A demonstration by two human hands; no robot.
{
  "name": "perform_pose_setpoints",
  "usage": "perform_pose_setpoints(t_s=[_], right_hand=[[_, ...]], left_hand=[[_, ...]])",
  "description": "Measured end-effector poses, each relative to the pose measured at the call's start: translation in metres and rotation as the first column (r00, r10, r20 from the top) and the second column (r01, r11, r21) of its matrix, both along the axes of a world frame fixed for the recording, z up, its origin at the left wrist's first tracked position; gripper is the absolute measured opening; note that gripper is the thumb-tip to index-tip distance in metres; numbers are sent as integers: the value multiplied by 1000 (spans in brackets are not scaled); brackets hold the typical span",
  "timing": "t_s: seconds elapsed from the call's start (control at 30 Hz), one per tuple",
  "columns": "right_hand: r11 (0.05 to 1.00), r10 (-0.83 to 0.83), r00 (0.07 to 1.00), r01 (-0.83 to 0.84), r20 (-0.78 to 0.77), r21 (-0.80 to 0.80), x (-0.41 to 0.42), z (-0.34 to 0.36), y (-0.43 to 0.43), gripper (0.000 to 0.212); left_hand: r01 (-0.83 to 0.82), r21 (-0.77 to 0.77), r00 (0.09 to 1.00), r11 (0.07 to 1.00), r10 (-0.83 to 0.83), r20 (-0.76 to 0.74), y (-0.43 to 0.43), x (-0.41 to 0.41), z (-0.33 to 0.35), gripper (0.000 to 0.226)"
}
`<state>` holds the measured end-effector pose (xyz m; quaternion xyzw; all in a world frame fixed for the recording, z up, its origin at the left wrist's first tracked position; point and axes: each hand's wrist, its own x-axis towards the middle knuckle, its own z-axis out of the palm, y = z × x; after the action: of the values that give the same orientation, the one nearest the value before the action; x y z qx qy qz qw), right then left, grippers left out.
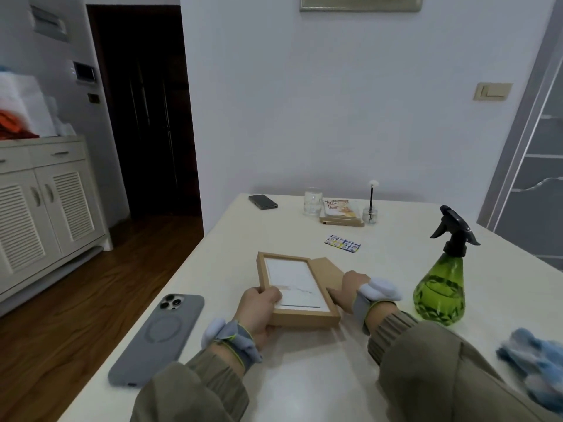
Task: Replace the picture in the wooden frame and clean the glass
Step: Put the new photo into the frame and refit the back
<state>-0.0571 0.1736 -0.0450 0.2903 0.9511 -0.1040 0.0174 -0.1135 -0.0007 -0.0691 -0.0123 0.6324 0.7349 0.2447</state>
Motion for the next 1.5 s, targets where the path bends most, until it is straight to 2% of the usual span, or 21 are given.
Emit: perform_pose_setpoints(t_s=[0.1,0.2,0.3,0.37,0.4,0.57,0.7,0.83,0.93,1.03,1.1,1.17,1.3,1.43,1.5], right_hand=[[1000,30,999,-30,24,-2,-11,-7,1,41],[996,9,1000,-11,-18,-92,-13,-8,4,26],[976,-97,995,88,-35,-201,-12,0,8,48],[964,-189,979,169,-78,-207,-12,4,9,69],[961,-211,973,189,-97,-202,-13,6,11,71],[952,-234,947,178,-218,-248,-7,19,15,34],[972,-169,956,123,-238,-198,-1,41,13,23],[975,-205,908,158,-366,-156,0,54,1,28],[992,-128,873,110,-471,-65,4,60,-13,23],[999,53,888,-51,-457,16,18,69,-24,19],[992,123,902,-107,-415,61,24,70,-31,27],[990,134,907,-107,-400,89,23,65,-34,29],[984,155,929,-113,-337,140,16,57,-35,18],[984,144,937,-100,-319,150,12,50,-39,26],[978,173,931,-123,-322,171,11,47,-45,16]], left_hand=[[-5,5,1000,1000,5,5,-4,-6,-2,36],[-13,1,1000,1000,13,3,-5,-9,-3,35],[-10,-12,1000,1000,10,-4,-4,-9,-4,33],[-11,-22,1000,1000,11,-10,-4,-7,-3,34],[-14,-23,1000,1000,14,-13,-4,-6,-2,33],[-19,-15,1000,1000,18,-11,-5,0,1,30],[-47,-50,998,998,45,-39,-5,6,4,35],[-50,-77,997,996,45,-66,-4,8,4,43],[-61,-115,994,991,50,-99,-3,10,4,43],[-60,-138,991,989,43,-127,-2,14,6,51],[-47,-146,990,988,27,-136,-1,16,7,55],[-43,-157,988,987,19,-154,0,19,9,55],[-60,-183,977,981,21,-212,2,29,14,47],[-68,-214,974,974,18,-227,2,36,17,44],[-79,-243,970,967,18,-244,2,36,18,35]])
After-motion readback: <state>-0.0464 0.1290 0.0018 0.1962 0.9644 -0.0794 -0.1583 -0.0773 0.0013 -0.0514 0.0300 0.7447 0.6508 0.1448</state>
